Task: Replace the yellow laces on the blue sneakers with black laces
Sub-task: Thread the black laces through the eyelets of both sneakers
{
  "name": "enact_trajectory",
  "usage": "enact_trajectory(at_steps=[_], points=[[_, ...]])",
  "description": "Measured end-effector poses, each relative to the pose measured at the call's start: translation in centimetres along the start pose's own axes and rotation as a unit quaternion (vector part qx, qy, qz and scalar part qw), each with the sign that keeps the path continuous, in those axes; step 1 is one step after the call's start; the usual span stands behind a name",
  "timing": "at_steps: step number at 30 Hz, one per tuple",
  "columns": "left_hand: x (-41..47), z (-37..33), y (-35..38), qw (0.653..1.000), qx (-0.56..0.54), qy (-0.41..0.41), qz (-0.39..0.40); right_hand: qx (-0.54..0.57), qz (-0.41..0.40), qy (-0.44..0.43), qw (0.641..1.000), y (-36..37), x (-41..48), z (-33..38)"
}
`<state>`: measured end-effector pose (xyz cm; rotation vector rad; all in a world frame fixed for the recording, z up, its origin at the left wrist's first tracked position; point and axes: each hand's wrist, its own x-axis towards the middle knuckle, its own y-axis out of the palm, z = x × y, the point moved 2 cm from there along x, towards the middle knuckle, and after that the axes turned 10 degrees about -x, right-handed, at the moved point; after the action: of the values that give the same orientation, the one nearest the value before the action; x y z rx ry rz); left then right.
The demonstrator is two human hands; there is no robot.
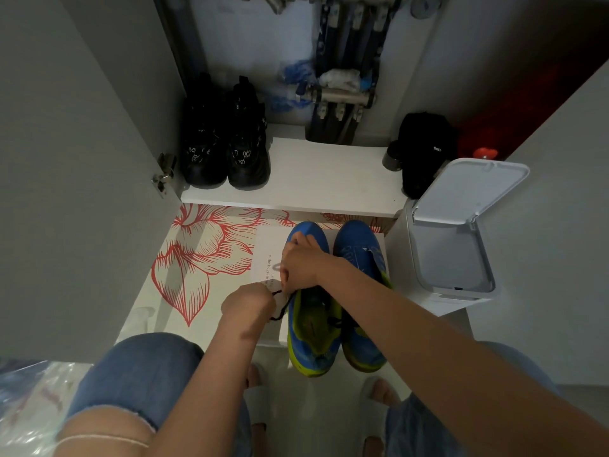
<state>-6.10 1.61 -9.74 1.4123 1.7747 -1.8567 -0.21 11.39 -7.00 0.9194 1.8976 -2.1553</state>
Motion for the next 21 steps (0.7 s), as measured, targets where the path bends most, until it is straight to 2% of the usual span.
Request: enact_trajectory(at_steps=[2, 3, 4, 5, 6, 7, 8, 9, 10, 12, 13, 14, 15, 16, 18, 21], points=[[0.0, 0.0, 0.1, 1.000, 0.027, -0.004, -0.004, 0.126, -0.001, 0.022, 0.992, 0.3, 0.1, -0.3], [0.0, 0.0, 0.1, 0.999, 0.028, -0.019, -0.016, 0.233, -0.003, 0.040, 0.972, 0.4, -0.1, -0.5], [0.1, -0.2, -0.1, 0.999, 0.018, -0.039, -0.027, 0.360, -0.004, 0.059, 0.931, 0.4, -0.3, -0.7], [0.0, -0.5, -0.5, 0.998, -0.010, -0.048, -0.035, 0.479, -0.004, 0.077, 0.874, 0.2, -0.8, -0.8], [0.2, -0.8, -1.0, 0.997, -0.049, -0.035, -0.044, 0.568, -0.013, 0.086, 0.819, -0.1, -1.3, -1.0], [0.1, -1.3, -1.6, 0.992, -0.118, -0.009, -0.049, 0.622, -0.031, 0.078, 0.778, -0.4, -1.9, -1.4], [-0.1, -1.8, -2.1, 0.974, -0.220, 0.032, -0.051, 0.653, -0.053, 0.065, 0.752, -0.7, -2.5, -1.6], [-1.0, -2.4, -2.7, 0.930, -0.357, 0.078, -0.041, 0.669, -0.074, 0.048, 0.738, -1.2, -3.1, -1.8], [-2.1, -2.9, -3.3, 0.858, -0.503, 0.104, -0.010, 0.674, -0.089, 0.039, 0.732, -1.6, -3.6, -1.9], [-3.3, -3.5, -4.5, 0.696, -0.706, 0.121, 0.051, 0.656, -0.094, 0.028, 0.749, -2.2, -4.6, -2.1], [-3.3, -3.6, -4.8, 0.629, -0.763, 0.129, 0.078, 0.635, -0.088, 0.016, 0.767, -2.3, -5.1, -2.1], [-3.1, -3.6, -5.2, 0.592, -0.788, 0.137, 0.100, 0.600, -0.079, -0.001, 0.796, -2.3, -5.6, -1.9], [-3.2, -3.6, -5.5, 0.587, -0.788, 0.143, 0.118, 0.560, -0.067, -0.021, 0.826, -2.2, -6.0, -1.6], [-3.2, -3.6, -5.6, 0.596, -0.778, 0.144, 0.141, 0.526, -0.058, -0.040, 0.848, -1.9, -6.5, -1.4], [-3.5, -4.0, -5.4, 0.602, -0.761, 0.155, 0.185, 0.489, -0.040, -0.066, 0.869, -1.1, -7.2, -0.9], [-3.6, -4.3, -4.8, 0.632, -0.739, 0.172, 0.157, 0.441, -0.028, -0.064, 0.895, -0.1, -7.2, -0.8]])
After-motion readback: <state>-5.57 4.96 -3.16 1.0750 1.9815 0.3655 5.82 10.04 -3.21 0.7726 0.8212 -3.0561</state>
